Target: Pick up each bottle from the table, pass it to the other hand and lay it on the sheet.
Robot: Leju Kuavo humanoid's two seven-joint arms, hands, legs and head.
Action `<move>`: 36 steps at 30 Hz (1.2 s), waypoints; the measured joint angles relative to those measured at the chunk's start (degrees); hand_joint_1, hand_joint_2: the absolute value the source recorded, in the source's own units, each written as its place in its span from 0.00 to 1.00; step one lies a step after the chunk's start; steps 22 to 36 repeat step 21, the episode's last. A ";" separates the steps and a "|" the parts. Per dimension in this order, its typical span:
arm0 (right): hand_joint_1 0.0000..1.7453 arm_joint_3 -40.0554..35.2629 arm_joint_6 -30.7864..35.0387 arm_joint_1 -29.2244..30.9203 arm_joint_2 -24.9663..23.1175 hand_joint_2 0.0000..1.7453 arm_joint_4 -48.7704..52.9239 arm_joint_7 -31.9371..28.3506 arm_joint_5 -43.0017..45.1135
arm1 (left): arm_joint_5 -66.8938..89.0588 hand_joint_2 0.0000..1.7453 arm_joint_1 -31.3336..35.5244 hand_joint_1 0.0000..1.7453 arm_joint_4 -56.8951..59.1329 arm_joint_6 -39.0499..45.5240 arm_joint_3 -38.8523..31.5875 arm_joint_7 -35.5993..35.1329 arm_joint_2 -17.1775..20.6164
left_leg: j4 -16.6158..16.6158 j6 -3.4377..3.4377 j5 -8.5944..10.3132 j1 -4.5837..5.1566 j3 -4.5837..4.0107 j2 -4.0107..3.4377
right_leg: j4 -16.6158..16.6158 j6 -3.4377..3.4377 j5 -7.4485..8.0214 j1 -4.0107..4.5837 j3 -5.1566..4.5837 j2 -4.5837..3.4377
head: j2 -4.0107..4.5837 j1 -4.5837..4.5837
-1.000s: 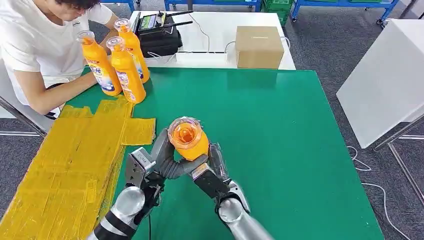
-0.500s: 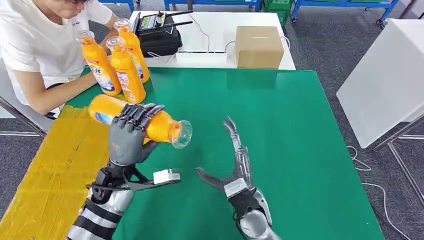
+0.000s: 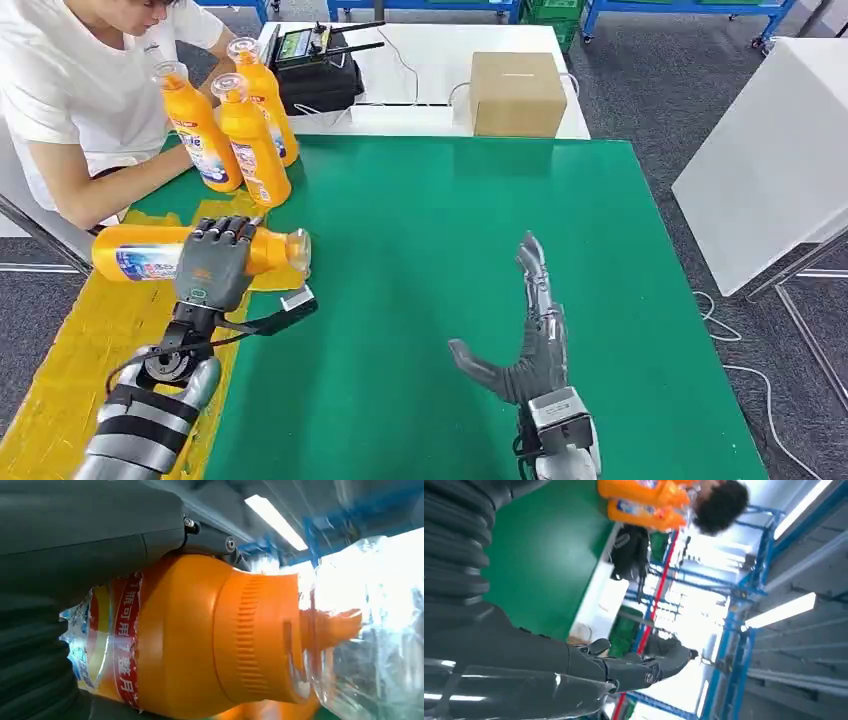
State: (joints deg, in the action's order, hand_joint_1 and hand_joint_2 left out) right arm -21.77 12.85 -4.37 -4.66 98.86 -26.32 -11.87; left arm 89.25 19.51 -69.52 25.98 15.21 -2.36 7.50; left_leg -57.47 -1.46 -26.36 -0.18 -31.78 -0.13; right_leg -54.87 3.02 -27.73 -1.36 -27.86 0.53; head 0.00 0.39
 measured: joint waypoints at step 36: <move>0.00 2.93 -0.59 -0.75 0.46 1.00 3.34 0.52 -2.54 | -1.32 1.00 12.66 1.00 31.07 -9.85 5.31 -2.75 2.42 | 0.00 0.04 0.04 0.00 0.08 0.10 | -0.02 0.00 0.00 0.00 0.19 0.11 | 0.00 -0.02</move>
